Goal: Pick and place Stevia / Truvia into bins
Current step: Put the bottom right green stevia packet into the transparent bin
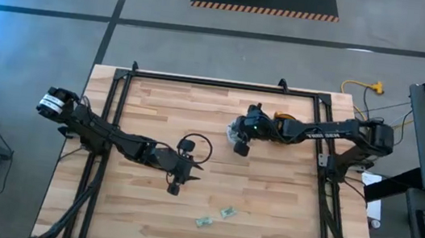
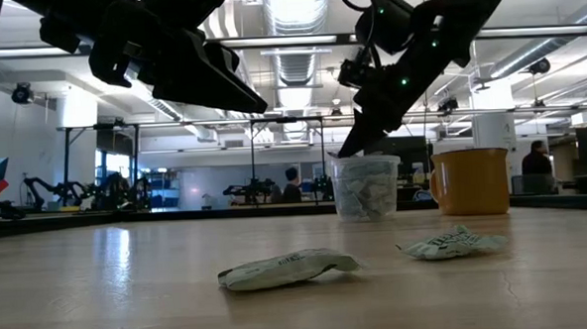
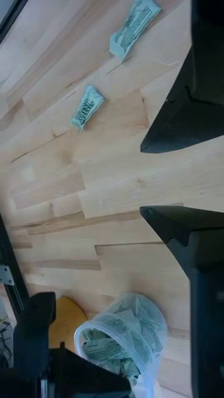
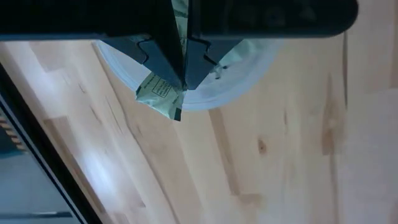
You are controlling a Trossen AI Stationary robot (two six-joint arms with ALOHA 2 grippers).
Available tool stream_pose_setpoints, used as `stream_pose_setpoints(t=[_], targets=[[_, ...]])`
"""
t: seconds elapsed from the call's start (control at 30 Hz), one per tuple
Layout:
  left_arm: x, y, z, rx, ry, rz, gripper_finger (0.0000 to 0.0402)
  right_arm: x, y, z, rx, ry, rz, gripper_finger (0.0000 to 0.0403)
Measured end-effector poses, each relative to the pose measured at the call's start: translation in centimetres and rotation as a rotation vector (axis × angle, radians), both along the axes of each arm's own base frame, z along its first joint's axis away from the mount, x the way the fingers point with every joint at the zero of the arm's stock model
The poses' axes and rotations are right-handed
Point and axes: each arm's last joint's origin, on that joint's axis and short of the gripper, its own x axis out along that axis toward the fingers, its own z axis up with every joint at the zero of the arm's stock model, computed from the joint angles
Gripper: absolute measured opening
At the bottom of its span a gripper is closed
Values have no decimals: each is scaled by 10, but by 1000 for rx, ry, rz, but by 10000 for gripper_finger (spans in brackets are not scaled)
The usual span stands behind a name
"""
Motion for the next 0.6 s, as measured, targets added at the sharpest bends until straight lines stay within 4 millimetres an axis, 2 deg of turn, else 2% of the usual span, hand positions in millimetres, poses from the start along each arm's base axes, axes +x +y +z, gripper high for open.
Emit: stream_pose_setpoints(t=[0.13,0.3,0.6], targets=[[0,0,0,0,1,0,132,-1,-6,-2,38,-4,-40,8],[0,0,0,0,1,0,132,-3,-10,-3,142,-20,-8,8],[0,0,0,0,0,0,132,-6,-8,-6,186,20,-8,8]])
